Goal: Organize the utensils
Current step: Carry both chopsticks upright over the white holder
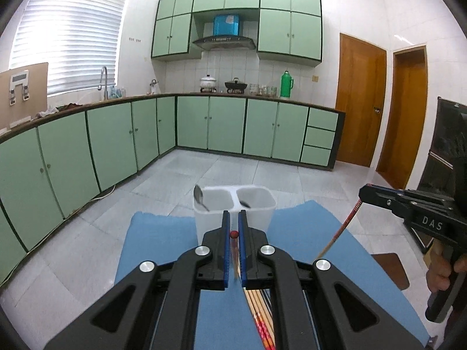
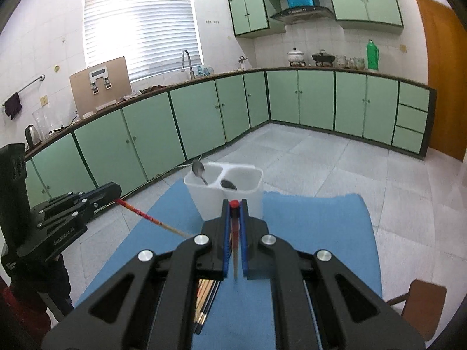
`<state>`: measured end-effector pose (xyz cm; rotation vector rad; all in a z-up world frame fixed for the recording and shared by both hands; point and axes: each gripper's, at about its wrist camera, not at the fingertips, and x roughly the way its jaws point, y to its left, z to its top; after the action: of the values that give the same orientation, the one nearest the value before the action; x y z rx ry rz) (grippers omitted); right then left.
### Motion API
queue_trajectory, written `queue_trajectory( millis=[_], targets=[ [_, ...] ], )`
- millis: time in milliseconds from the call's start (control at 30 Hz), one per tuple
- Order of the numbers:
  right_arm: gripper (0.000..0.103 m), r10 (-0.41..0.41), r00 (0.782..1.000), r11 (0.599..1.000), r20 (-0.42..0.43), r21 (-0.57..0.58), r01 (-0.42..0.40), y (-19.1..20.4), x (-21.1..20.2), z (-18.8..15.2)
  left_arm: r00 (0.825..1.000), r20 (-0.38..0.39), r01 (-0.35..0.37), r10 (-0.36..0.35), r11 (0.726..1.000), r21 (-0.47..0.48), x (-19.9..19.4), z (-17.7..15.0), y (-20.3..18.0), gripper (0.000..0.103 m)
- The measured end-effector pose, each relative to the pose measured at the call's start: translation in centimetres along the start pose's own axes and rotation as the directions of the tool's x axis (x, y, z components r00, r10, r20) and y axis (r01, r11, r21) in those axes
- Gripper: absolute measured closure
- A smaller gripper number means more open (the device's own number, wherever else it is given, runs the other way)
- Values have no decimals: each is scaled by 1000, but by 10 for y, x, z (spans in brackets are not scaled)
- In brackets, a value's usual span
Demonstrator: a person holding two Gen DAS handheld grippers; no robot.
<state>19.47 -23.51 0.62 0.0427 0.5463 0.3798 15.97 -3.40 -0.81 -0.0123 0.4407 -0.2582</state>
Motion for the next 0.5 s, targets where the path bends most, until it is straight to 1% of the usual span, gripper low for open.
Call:
queue_trajectory(
  millis=[267, 500],
  targets=[
    [98, 52, 998, 997, 38, -54, -50, 5, 0, 42, 999, 46, 19, -19, 1000, 16, -3, 27, 4, 98],
    [98, 103, 991, 992, 83, -83, -96, 7, -3, 81, 992, 119, 27, -32, 999, 38, -8, 61, 6, 98]
  ],
)
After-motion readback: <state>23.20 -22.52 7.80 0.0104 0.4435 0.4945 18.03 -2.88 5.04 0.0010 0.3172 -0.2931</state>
